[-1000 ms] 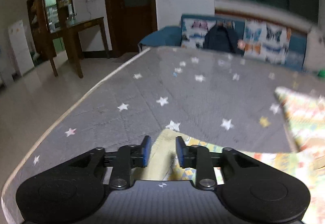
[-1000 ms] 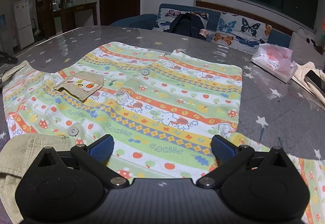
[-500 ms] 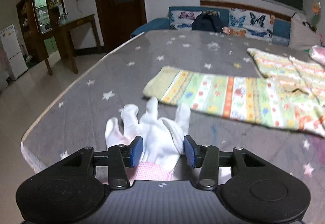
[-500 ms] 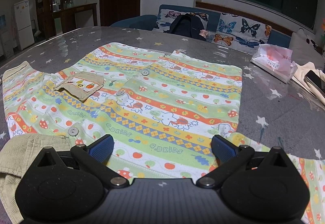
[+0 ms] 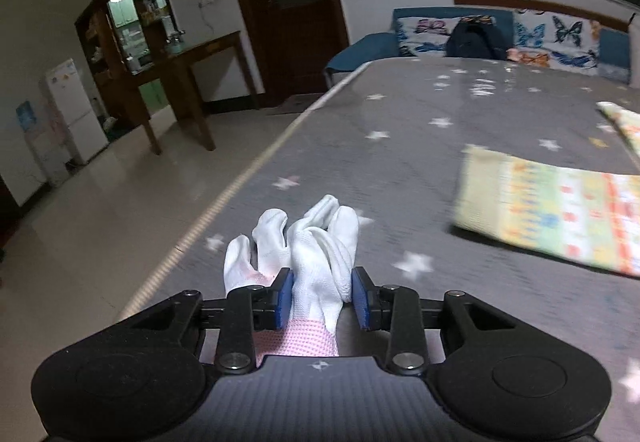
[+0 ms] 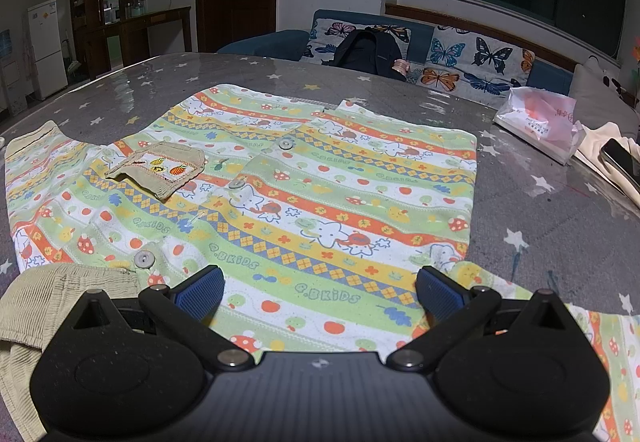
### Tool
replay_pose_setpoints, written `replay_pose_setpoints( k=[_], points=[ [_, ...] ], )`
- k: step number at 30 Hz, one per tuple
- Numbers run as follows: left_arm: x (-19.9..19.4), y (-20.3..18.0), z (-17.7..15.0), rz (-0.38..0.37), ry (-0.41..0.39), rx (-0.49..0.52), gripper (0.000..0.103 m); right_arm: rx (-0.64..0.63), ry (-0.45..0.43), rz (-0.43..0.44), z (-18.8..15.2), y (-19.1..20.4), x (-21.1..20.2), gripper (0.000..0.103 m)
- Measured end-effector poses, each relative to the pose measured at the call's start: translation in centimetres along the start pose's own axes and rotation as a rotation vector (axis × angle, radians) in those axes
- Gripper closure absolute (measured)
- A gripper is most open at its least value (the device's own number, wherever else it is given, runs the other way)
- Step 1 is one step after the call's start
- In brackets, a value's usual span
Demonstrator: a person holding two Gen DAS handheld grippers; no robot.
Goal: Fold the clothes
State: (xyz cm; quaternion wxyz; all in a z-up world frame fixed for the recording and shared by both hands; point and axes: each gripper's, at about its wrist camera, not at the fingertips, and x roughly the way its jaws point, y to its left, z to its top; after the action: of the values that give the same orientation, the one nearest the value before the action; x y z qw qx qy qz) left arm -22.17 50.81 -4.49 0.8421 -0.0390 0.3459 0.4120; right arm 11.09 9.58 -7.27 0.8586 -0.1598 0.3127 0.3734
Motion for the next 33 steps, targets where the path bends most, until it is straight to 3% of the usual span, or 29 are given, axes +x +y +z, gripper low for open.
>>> replay_pose_setpoints(
  k=[8,14,20,25,33],
  points=[
    [0.0,1.2,0.5,0.015,0.011,-0.032,0.043,0.002,-0.002,0.001,-0.1,0.0,0.0,0.0],
    [-2.6,0.0,1.3,0.025,-0.031,-0.017,0.024,0.005,-0.001,0.005,-0.1,-0.1,0.0,0.0],
    [-6.1,-2.5,2.6,-0.022,-0.091,-0.003,0.007,-0.014,0.016,0.003,0.2,0.1,-0.1,0.0],
    [-8.8,-6.7,3.2,-0.135,-0.124,0.026,0.003,-0.039,0.029,-0.008,0.6,0.9,-1.5,0.0],
    [-11.4,-17.0,2.8,-0.396,-0.112,0.147,0.005,-0.11,0.026,0.026,-0.5,3.3,-3.5,0.0]
  ],
)
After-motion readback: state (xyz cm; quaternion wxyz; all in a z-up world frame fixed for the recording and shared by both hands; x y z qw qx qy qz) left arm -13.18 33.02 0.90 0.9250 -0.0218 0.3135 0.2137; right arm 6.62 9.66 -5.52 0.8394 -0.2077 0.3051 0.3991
